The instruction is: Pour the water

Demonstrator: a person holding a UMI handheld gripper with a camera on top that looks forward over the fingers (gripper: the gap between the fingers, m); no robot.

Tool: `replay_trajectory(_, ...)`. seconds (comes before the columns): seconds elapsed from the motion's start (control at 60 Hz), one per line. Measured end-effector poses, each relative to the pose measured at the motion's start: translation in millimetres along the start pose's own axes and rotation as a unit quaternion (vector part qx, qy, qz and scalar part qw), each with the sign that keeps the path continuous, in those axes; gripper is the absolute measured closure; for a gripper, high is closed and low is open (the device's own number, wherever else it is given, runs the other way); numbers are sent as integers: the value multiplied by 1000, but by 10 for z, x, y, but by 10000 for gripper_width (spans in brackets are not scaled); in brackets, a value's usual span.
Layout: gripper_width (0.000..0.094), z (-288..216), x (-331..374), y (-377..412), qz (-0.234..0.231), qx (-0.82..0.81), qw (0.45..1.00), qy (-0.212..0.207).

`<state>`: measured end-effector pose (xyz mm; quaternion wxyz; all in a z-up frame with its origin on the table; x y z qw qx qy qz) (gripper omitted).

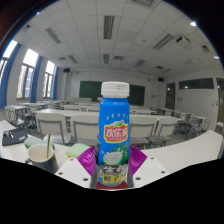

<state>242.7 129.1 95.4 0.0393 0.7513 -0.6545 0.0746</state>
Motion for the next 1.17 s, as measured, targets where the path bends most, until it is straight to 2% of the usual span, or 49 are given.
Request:
replay_trajectory(0.017, 524, -25, 15, 284, 1, 3, 1000, 7)
replay_trajectory(0.067, 525, 77, -64, 326, -10, 7, 1000, 28)
replay_trajectory(0.083, 524, 183, -148, 59, -17, 7, 999, 36)
replay_trajectory(0.133, 521, 244, -181, 50, -27, 10, 998, 60)
replay_trajectory(0.167, 524, 251, -82, 319, -26, 17, 998, 53)
replay_trajectory(0.217, 523, 262, -75, 334, -24, 16, 998, 59)
replay_trajectory(0.25, 523, 186, -214, 71, -25, 12, 998, 61)
replay_trajectory(0.283, 522, 270, -35, 277, -24, 5, 998, 60)
replay_trajectory(0.35, 523, 328, 30, 299, -22, -14, 998, 58)
replay_trajectory(0.367, 523, 223, -127, 72, -24, -20, 998, 58)
replay_trajectory(0.467, 508, 320, 86, 246, -26, -23, 998, 47)
replay_trajectory(0.567, 327, 304, 84, 279, -21, -13, 998, 57)
replay_trajectory(0.6, 207, 372, 129, 281, -15, -8, 997, 77)
replay_trajectory(0.617, 106, 406, 161, 291, -13, -6, 996, 87)
replay_trajectory(0.633, 66, 391, 99, 150, -13, -4, 995, 94)
replay_trajectory(0.683, 88, 350, 296, 272, -12, -1, 996, 88)
replay_trajectory(0.817, 82, 336, 785, 521, -30, -13, 996, 81)
replay_trajectory(0.967, 77, 379, 1504, 773, -31, -22, 997, 63)
replay_trajectory(1.067, 79, 553, 1918, 972, -18, -61, 997, 49)
replay_trajectory(1.167, 89, 773, 2194, 1234, -36, -105, 993, 38)
Point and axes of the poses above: the point between the fingertips, and its own axes, seen from behind it with the camera up: y to the left, z down, x backward, against the way the camera looks, the point moved 3 cm from there along x, backward, against the way the camera looks, and after that the axes turned 15 degrees about -z, right-handed, at the moved point
